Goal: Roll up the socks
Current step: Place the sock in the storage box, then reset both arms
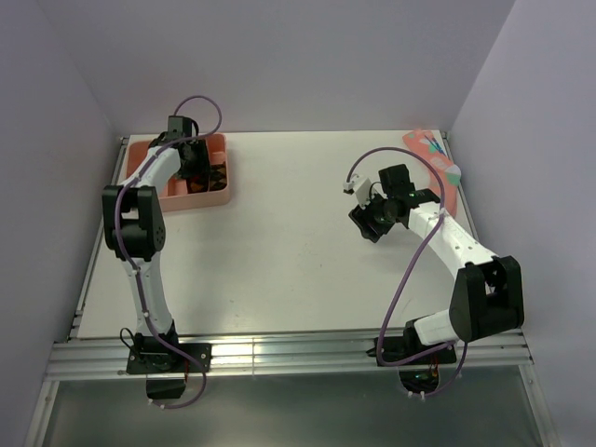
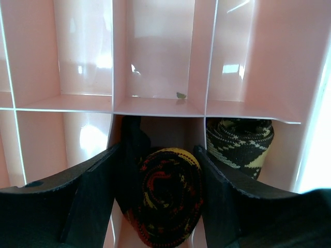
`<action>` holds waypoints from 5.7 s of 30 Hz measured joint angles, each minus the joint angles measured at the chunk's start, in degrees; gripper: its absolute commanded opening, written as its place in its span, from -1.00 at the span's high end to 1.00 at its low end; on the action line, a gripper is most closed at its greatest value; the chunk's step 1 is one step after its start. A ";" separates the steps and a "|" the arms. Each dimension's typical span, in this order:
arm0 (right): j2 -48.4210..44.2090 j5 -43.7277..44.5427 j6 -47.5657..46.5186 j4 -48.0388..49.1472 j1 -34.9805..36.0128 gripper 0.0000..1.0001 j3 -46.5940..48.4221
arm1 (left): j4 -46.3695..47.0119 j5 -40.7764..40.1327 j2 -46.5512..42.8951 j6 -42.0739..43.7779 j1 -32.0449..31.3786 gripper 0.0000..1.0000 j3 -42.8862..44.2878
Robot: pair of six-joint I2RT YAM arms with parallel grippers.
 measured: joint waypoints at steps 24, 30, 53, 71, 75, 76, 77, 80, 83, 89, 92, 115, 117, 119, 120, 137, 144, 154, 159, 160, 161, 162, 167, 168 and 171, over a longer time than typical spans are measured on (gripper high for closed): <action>0.00 -0.02 -0.22 0.00 0.00 -0.23 -0.04 | 6.32 0.94 -6.69 -0.52 -0.33 -0.35 -6.49; -0.13 0.00 -0.26 0.00 0.00 -0.23 -0.17 | 9.11 0.00 -8.44 -0.59 -0.31 -0.36 -9.27; -0.61 0.17 -0.44 0.00 0.00 -0.22 -0.87 | 24.11 -0.66 -24.81 -3.65 -0.31 -0.29 -28.20; -0.92 0.17 -0.46 0.13 0.00 -0.15 -1.92 | 30.42 0.85 -27.50 -8.33 -1.49 -0.21 -36.85; -0.92 0.17 -0.44 0.13 0.00 -0.12 -1.92 | 30.21 0.26 -25.09 -8.24 -1.55 -0.17 -31.54; -0.92 0.17 -0.46 0.15 0.00 -0.11 -1.92 | 30.16 0.11 -24.74 -8.24 -1.55 -0.17 -30.95; -0.92 0.17 -0.44 0.13 0.00 -0.11 -1.92 | 30.01 -0.02 -24.30 -8.24 -1.53 -0.16 -30.25; -0.92 0.17 -0.46 0.13 0.00 -0.10 -1.92 | 29.55 -0.28 -23.56 -8.24 -1.55 -0.16 -29.57; -0.92 0.17 -0.46 0.13 0.00 -0.10 -1.92 | 28.87 -0.31 -23.56 -8.24 -1.55 -0.19 -29.73; -0.92 0.20 -0.46 0.17 0.00 -0.08 -1.92 | 28.79 -0.63 -24.85 -8.22 -1.55 -0.19 -32.79; -0.92 0.20 -0.46 0.17 0.00 -0.06 -1.92 | 28.68 -1.09 -24.85 -8.20 -1.53 -0.18 -32.79; -0.92 0.39 -0.46 0.24 0.00 0.01 -1.95 | 27.82 -1.90 -19.67 -8.24 -1.53 -0.13 -28.09; -0.92 0.42 -0.46 0.24 0.00 0.01 -1.95 | 27.39 -2.12 -18.95 -8.22 -1.53 -0.13 -27.19; -0.90 0.42 -0.46 0.26 0.00 0.02 -1.95 | 26.73 -2.34 -18.08 -8.22 -1.53 -0.12 -25.86; -0.90 0.42 -0.44 0.26 0.00 0.02 -1.95 | 26.56 -2.40 -17.53 -8.22 -1.53 -0.12 -25.09; -0.13 1.38 -0.66 0.55 0.00 0.03 -2.51 | 20.41 -4.87 -8.15 -8.31 -1.53 -0.09 -15.45; -0.11 1.46 -0.68 0.66 0.00 0.03 -2.86 | 19.61 -4.87 -6.82 -8.46 -1.49 -0.09 -14.84; -0.11 1.44 -0.63 0.83 0.00 0.03 -2.89 | 19.93 -4.02 -7.58 -8.39 -1.38 -0.29 -15.06; -0.11 1.44 -0.61 0.94 0.00 0.03 -2.89 | 20.90 -1.75 -11.82 -8.28 -1.38 -0.29 -15.85; -0.11 1.44 -0.50 0.98 0.00 0.03 -2.89 | 21.29 -1.29 -13.14 -8.28 -1.38 -0.29 -15.87; -0.15 1.44 -0.37 1.05 0.00 0.02 -2.89 | 21.53 -0.90 -14.29 -8.28 -1.38 -0.30 -15.89; -0.24 1.44 -0.15 1.16 0.00 0.02 -2.89 | 21.94 -0.44 -15.74 -8.31 -1.40 -0.30 -16.09; -2.73 1.33 1.62 1.55 -0.11 -0.03 -2.80 | 23.15 1.05 -26.47 -8.55 -2.14 -0.33 -19.08; -3.63 1.31 2.23 1.53 -0.20 -0.04 -2.60 | 23.28 1.09 -29.20 -8.61 -2.73 -0.33 -19.65; -6.82 1.25 4.28 1.57 -0.44 -0.12 -1.73 | 23.50 0.74 -36.17 -9.11 -5.42 -0.33 -21.53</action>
